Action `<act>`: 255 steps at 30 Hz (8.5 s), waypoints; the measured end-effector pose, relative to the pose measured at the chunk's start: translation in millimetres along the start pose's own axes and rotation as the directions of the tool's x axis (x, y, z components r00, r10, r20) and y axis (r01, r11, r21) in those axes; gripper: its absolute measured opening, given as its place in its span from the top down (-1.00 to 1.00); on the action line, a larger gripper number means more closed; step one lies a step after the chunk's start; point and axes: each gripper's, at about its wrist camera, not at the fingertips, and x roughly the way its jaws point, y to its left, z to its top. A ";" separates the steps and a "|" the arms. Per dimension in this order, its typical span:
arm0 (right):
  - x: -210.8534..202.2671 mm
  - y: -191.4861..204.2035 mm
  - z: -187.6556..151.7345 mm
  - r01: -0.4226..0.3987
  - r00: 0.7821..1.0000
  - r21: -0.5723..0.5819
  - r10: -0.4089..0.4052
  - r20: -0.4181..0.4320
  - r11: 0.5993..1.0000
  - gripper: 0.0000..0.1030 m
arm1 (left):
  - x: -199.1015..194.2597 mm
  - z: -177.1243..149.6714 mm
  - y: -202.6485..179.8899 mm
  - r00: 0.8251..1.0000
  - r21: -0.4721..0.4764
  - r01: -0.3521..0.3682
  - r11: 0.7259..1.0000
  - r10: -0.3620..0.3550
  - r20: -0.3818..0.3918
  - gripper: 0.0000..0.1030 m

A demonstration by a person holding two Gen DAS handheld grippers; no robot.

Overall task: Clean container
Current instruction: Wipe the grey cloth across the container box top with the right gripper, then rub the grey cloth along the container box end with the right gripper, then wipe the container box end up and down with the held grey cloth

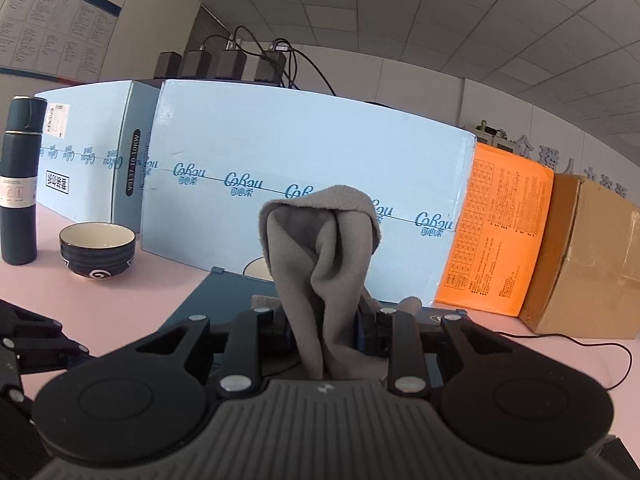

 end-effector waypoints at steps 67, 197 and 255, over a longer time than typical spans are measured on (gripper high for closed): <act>-7.0 -68.9 -27.5 0.279 0.960 0.052 -0.279 -0.022 0.959 0.42 | 17.1 -14.4 -14.8 0.993 -0.105 -0.111 0.988 0.114 0.024 -0.42; -18.6 -27.4 -28.0 -0.319 0.934 0.071 0.301 0.190 0.945 0.39 | 10.8 -18.6 1.1 0.998 -0.188 -0.024 0.982 0.035 0.056 -0.57; -4.6 -35.6 -7.6 -0.086 0.996 -0.029 0.087 0.006 0.996 0.39 | 10.2 -17.0 -2.1 0.998 -0.176 -0.027 0.984 0.037 0.057 -0.66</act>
